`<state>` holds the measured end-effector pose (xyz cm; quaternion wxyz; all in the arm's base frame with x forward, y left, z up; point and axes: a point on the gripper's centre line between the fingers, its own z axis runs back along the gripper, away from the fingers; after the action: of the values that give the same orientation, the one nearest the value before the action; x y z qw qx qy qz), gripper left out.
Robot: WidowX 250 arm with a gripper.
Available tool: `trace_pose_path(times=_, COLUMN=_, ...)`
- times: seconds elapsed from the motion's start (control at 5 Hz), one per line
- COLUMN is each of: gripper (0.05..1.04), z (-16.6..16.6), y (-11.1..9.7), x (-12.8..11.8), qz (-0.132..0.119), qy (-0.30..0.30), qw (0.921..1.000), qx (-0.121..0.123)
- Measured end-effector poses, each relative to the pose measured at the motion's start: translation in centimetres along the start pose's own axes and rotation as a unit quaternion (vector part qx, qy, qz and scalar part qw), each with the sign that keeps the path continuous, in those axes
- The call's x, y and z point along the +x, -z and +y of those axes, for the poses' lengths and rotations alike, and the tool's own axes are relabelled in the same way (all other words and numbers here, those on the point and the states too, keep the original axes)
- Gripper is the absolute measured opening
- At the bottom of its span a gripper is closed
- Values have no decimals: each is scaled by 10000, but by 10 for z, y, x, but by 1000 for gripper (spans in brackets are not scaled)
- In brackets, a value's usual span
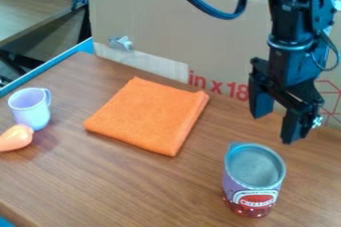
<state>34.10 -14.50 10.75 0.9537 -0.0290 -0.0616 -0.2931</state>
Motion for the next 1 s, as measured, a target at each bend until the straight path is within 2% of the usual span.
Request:
trace_pose_path(times=0.4, gripper=1000, z=-5, y=26, x=11, qz=-187, qy=-249, qw=9995, qx=17)
trace_pose_path(times=0.6, gripper=1000, z=-17, y=38, x=12, qz=-168, qy=-296, qw=9994, qx=-50)
trace_pose_path(times=0.8, gripper=1000, z=-23, y=49, x=10, qz=-120, qy=-318, qw=9994, qx=-70)
trace_pose_path(times=1.0, gripper=1000, z=-25, y=58, x=-4, qz=130, qy=-317, qw=9994, qx=-107)
